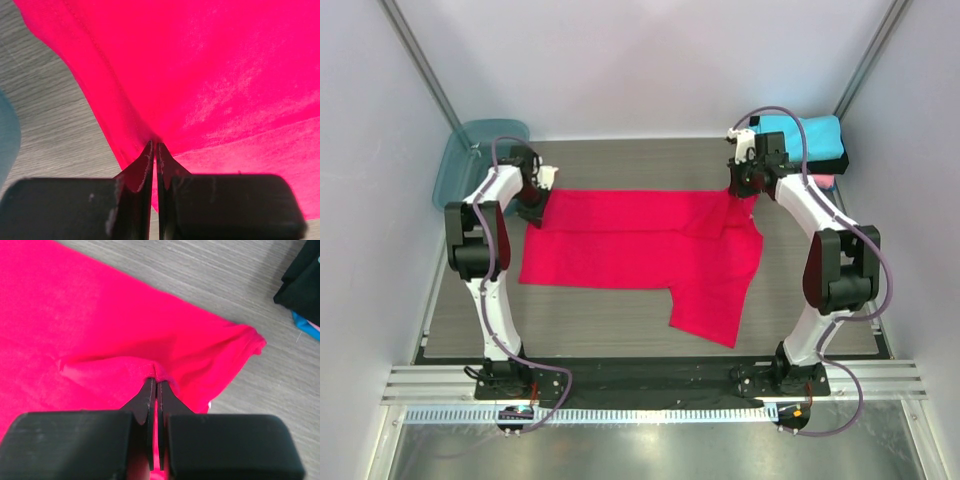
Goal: Fold and stack the t-shirts
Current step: Fold the tshirt
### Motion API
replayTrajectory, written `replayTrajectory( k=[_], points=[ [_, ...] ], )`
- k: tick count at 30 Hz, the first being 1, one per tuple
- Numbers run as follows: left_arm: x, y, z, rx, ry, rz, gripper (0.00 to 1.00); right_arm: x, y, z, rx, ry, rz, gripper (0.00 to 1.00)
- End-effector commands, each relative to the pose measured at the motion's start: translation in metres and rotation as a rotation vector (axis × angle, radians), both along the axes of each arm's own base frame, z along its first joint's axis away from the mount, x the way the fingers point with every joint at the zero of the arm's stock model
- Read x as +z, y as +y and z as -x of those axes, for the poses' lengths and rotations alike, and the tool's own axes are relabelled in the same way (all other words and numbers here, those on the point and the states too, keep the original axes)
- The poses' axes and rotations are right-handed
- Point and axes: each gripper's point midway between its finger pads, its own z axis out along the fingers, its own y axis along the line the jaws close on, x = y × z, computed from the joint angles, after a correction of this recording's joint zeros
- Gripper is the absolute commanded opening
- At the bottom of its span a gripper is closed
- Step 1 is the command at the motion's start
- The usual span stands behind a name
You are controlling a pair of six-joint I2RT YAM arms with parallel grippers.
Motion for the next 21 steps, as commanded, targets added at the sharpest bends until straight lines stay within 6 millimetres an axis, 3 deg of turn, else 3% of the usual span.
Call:
replayTrajectory(
  k=[1,6,7,8,9,10,12,14,15,17,19,21],
  points=[
    [-0.002,0.001,-0.004,-0.002,0.001,-0.005,0.04,0.021,0.002,-0.028,-0.010,-0.084,-0.008,0.01],
    [-0.006,0.004,-0.004,-0.001,0.004,-0.020,0.04,0.020,-0.002,-0.056,-0.048,-0.121,0.004,0.01],
    [-0.006,0.005,-0.004,-0.002,0.005,-0.025,0.04,0.028,-0.001,-0.064,-0.052,-0.146,0.007,0.07],
    [-0.006,0.006,-0.005,0.000,0.002,-0.030,0.04,0.027,-0.009,-0.070,-0.086,-0.149,0.032,0.23],
    [-0.006,0.006,-0.005,0.000,0.001,-0.031,0.04,0.041,-0.012,-0.077,-0.109,-0.180,0.042,0.80],
    [-0.005,0.006,-0.006,0.001,-0.002,-0.033,0.04,0.047,-0.016,-0.077,-0.097,-0.193,0.068,1.00],
    [-0.003,0.004,-0.006,0.001,-0.007,-0.023,0.04,0.067,-0.013,-0.062,0.001,-0.217,0.110,1.00],
    [-0.001,0.003,-0.008,0.001,-0.013,-0.017,0.04,0.069,-0.010,-0.044,0.129,-0.227,0.179,1.00],
    [-0.001,0.003,-0.009,0.003,-0.014,-0.016,0.04,0.071,0.001,-0.023,0.218,-0.224,0.155,0.99],
    [0.000,0.003,-0.011,0.006,-0.019,-0.017,0.04,0.055,0.011,0.007,0.342,-0.156,0.165,0.95],
    [0.001,0.004,-0.013,0.005,-0.023,-0.020,0.04,0.032,0.027,0.035,0.413,-0.056,0.104,0.84],
    [0.002,0.005,-0.015,0.006,-0.030,-0.028,0.04,0.007,0.034,0.050,0.418,0.039,0.061,0.73]
  ],
)
